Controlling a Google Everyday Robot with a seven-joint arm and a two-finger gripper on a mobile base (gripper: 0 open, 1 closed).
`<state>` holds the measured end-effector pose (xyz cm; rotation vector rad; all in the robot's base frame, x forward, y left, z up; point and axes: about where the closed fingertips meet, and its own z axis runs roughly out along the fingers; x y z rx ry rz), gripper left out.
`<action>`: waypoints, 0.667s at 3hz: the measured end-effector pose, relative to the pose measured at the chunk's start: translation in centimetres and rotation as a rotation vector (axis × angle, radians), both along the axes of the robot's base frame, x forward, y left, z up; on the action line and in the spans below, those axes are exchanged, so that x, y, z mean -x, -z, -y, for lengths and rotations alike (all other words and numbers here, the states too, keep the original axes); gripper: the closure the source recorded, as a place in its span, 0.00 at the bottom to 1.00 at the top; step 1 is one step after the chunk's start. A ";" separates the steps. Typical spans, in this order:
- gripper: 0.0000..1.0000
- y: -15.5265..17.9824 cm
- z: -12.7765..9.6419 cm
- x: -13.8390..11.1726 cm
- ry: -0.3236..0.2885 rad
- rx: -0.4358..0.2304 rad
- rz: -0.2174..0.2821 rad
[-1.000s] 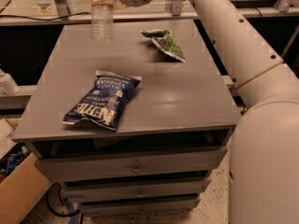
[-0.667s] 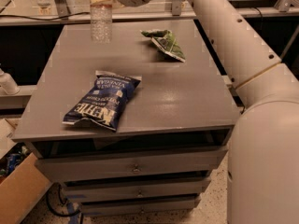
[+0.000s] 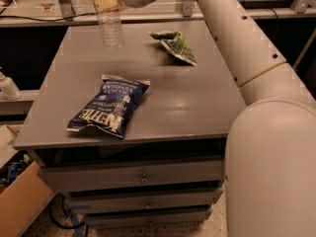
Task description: Place water bottle upright
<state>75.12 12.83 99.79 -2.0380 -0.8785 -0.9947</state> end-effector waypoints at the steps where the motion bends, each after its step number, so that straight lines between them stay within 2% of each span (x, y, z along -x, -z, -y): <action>1: 1.00 0.5 0.2 0.1 -0.076 0.049 0.082; 2: 1.00 1.5 0.6 0.4 -0.144 0.045 0.151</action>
Offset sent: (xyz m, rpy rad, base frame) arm -0.0100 -0.0208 -0.0229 -0.0297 -0.2499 0.2185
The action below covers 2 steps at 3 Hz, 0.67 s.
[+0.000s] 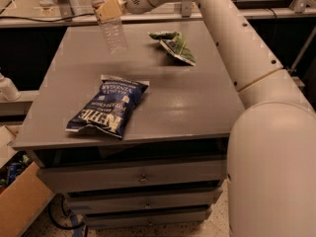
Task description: Place water bottle upright
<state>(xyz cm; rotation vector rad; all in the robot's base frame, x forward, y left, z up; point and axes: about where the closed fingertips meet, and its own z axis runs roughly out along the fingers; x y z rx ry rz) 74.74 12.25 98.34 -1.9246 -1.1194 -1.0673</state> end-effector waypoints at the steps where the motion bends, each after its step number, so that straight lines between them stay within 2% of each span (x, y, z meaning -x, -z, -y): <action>1: 1.00 1.2 0.2 0.3 -0.049 -0.043 0.041; 2: 1.00 2.4 0.5 0.7 -0.108 -0.079 0.076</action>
Offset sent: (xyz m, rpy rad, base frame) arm -0.0123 -0.0171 -0.0344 0.1185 -0.1297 0.1700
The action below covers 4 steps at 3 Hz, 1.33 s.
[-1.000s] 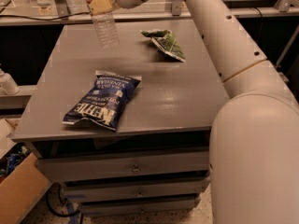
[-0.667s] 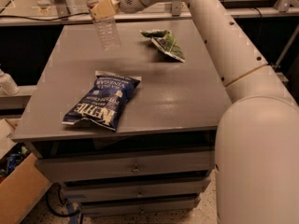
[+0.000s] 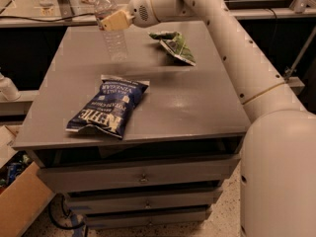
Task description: Place water bottle upright
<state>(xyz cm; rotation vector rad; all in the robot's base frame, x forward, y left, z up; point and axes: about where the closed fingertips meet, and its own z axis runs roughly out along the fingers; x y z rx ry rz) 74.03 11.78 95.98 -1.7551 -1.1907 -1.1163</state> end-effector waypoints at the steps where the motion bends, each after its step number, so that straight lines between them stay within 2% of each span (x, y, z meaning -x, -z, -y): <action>1: 1.00 0.6 0.6 0.1 -0.043 -0.020 0.030; 2: 1.00 1.0 1.1 0.3 -0.092 -0.018 0.050; 4: 1.00 2.7 2.0 0.4 -0.157 -0.031 0.040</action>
Offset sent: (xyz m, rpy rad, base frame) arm -0.0005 -0.0281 -0.0111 0.0080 -0.0807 0.1481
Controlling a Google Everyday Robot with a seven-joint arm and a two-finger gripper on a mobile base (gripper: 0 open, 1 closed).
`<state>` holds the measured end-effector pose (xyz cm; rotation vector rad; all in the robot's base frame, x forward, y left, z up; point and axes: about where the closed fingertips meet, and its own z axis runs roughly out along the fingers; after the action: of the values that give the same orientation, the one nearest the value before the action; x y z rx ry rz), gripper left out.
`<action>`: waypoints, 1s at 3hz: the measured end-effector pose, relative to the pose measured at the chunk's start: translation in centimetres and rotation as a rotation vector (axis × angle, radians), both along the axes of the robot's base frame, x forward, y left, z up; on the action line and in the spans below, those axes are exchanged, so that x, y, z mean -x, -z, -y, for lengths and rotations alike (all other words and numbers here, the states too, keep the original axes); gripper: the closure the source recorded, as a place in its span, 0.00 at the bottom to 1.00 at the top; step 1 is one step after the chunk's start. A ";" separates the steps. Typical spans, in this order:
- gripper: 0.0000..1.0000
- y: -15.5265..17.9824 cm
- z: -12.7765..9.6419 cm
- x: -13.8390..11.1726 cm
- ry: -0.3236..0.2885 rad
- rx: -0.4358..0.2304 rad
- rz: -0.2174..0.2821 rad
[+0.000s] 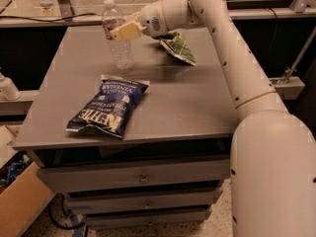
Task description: Place water bottle upright
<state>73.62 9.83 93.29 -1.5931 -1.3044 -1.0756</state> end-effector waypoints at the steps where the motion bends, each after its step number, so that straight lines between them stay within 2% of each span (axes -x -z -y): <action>1: 1.00 0.9 0.4 0.0 -0.014 -0.025 -0.018; 2: 1.00 1.6 0.6 0.0 -0.026 -0.042 -0.032; 3: 0.82 1.9 0.9 0.4 -0.041 -0.051 -0.038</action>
Offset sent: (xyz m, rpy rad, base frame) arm 0.0004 -0.0188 -0.0220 0.0616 0.0374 0.0283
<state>73.23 8.91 91.41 -1.5364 -1.2691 -1.0403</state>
